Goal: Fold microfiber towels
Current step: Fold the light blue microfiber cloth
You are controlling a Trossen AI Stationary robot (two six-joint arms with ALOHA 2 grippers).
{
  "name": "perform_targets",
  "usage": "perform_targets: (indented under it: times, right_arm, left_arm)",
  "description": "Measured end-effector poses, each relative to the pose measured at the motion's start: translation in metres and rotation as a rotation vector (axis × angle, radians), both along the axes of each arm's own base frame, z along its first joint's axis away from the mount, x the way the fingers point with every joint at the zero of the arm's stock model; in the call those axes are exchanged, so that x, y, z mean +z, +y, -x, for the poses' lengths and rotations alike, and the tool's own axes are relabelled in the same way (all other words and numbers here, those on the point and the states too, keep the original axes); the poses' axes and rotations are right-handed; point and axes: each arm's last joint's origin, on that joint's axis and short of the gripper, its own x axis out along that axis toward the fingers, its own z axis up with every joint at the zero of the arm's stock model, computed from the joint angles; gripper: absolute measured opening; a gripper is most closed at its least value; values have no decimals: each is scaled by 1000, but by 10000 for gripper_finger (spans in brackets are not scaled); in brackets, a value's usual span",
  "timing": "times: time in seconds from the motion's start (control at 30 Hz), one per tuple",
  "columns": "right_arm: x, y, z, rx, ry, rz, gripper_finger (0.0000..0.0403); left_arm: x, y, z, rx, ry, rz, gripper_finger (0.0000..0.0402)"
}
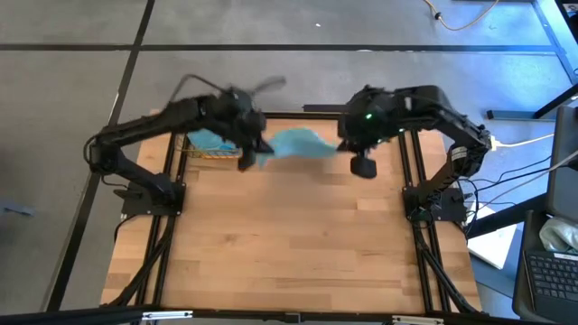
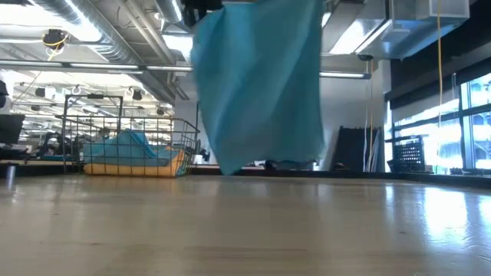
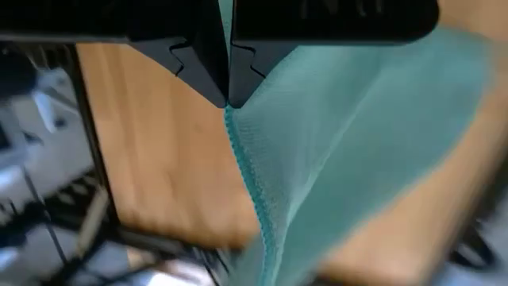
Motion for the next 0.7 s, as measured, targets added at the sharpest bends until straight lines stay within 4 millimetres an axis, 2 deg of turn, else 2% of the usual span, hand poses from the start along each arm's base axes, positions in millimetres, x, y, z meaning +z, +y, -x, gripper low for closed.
perform_targets:
  times: [0.13,0.3,0.4,0.57,0.7]
  right_arm:
    - [-36,14,-15,102,150,-119,6]
    - [-102,35,-27,243,400,-189,6]
    - [-143,48,-32,300,483,-291,6]
    - [-195,64,-35,317,532,-472,6]
    - [-213,70,-33,295,556,-547,6]
  left_arm:
    - [-41,-31,-14,-39,90,83,0]
    - [-94,-66,-23,-44,135,201,0]
    - [-118,-84,-26,-34,132,272,0]
    - [-142,-104,-26,-24,159,368,0]
    - [-142,-112,-25,-57,180,422,0]
